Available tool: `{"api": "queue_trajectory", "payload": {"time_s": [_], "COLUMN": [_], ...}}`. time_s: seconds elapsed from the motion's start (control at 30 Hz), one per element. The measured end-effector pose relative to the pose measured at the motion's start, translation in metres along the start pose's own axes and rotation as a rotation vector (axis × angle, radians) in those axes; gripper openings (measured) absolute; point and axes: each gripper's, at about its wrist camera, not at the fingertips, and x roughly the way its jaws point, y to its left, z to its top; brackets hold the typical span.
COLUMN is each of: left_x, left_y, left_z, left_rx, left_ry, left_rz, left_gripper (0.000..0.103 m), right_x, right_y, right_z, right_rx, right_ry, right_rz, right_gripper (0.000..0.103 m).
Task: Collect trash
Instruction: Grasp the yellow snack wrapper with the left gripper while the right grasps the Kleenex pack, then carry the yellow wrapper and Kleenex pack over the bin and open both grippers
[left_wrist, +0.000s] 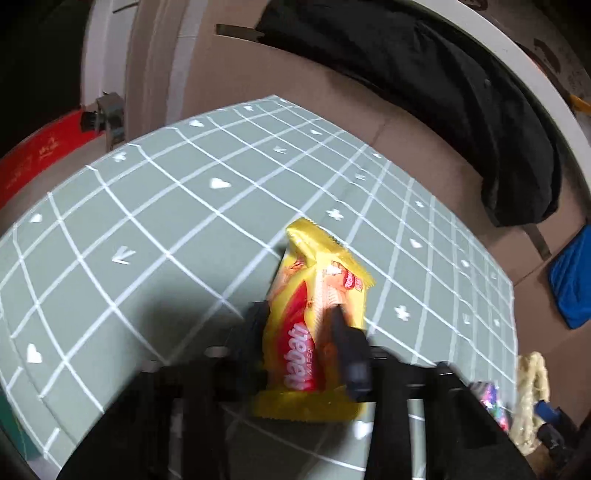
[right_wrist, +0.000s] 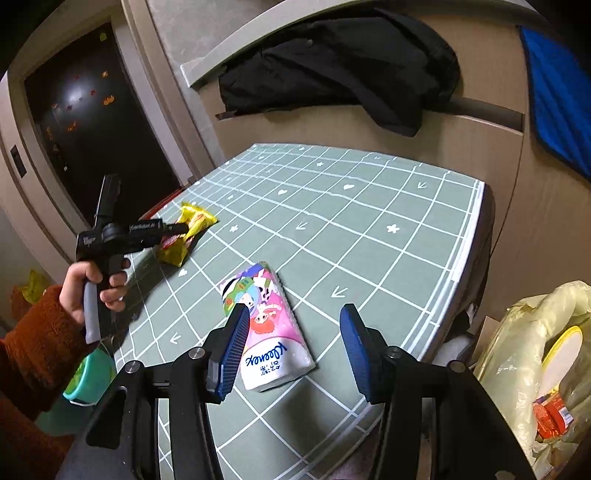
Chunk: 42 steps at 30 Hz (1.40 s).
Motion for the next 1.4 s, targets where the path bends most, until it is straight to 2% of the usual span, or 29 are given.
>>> {"api": "queue_trajectory", "payload": {"time_s": [0.13, 0.37, 0.57, 0.63, 0.9, 1.07, 1.13, 1.4], "left_x": [-0.012, -0.057, -0.077, -0.081, -0.091, -0.097, -0.101, -0.119], "left_y": [-0.018, -0.052, -0.062, -0.059, -0.052, -0.059, -0.065, -0.091], "left_z": [-0.011, -0.043, -0.065, -0.068, -0.084, -0.099, -0.106, -0.115], "left_rx": [0.048, 0.114, 0.142, 0.13, 0.096, 0.097, 0.114, 0.184], "left_ry": [-0.014, -0.052, -0.041, -0.039, -0.066, -0.1, -0.121, -0.172], "left_rz": [-0.018, -0.123, -0.137, -0.133, -0.13, -0.135, -0.135, -0.13], "left_gripper": [0.01, 0.01, 0.01, 0.01, 0.01, 0.01, 0.01, 0.01], "right_x": [0.01, 0.033, 0.06, 0.067, 0.073, 0.07, 0.063, 0.011], "right_y": [0.01, 0.017, 0.008, 0.01, 0.039, 0.053, 0.053, 0.052], "right_z": [-0.001, 0.0, -0.002, -0.004, -0.01, -0.019, -0.019, -0.017], "right_rx": [-0.034, -0.076, -0.061, -0.059, -0.195, -0.294, -0.295, -0.251], "right_ry": [0.031, 0.072, 0.124, 0.137, 0.134, 0.12, 0.096, -0.037], "right_rz": [0.033, 0.059, 0.064, 0.085, -0.029, -0.09, -0.088, -0.086], "right_gripper": [0.048, 0.048, 0.049, 0.054, 0.056, 0.053, 0.048, 0.047]}}
